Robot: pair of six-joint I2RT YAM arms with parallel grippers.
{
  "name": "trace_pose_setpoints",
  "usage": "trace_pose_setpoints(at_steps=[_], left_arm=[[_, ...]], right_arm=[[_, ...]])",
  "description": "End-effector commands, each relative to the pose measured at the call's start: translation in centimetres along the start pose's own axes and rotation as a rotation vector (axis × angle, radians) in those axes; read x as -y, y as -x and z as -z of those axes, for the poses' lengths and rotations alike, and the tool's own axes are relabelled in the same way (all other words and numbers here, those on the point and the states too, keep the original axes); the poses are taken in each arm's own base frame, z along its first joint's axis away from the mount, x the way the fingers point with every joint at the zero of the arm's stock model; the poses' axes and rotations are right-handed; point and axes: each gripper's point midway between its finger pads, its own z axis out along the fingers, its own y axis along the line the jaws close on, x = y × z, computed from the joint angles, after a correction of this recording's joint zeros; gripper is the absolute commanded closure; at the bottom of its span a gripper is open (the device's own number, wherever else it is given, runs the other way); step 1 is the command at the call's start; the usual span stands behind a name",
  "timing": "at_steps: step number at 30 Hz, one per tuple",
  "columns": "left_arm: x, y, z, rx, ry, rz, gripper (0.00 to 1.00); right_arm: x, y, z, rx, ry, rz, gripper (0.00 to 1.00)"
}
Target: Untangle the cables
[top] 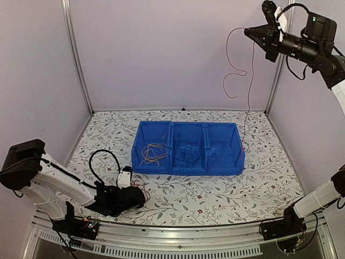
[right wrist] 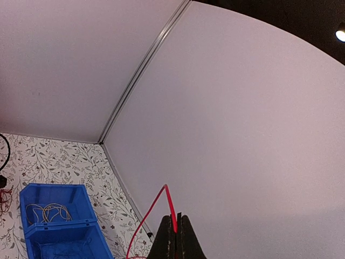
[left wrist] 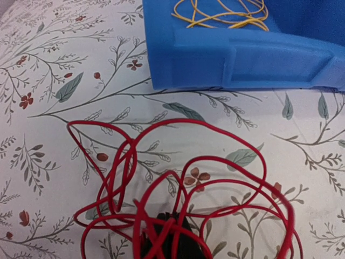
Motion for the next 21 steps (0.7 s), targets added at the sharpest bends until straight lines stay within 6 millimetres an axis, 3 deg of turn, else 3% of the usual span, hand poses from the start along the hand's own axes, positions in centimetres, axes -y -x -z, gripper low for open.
trace_pose_setpoints(at_steps=[1, 3, 6, 16, 21], left_arm=[[-0.5, -0.6, -0.2, -0.035, 0.02, -0.022, 1.0], [-0.4, -0.6, -0.3, -0.035, 0.02, -0.024, 1.0], [-0.4, -0.6, -0.3, -0.036, 0.021, -0.024, 1.0], [-0.6, -0.7, -0.4, -0.036, 0.025, -0.023, 1.0], [-0.4, -0.9, -0.5, -0.04, 0.026, -0.028, 1.0]], right_arm=[[1.8, 5.8, 2.3, 0.125, -0.046, 0.035, 1.0], [2.3, 6.8, 2.5, 0.149, -0.057, 0.041, 1.0], [2.6, 6.5, 1.9, 0.145, -0.06, 0.034, 1.0], [2.1, 2.6, -0.4, 0.073, -0.048, 0.014, 1.0], [1.4, -0.3, -1.7, 0.025, -0.04, -0.003, 1.0]])
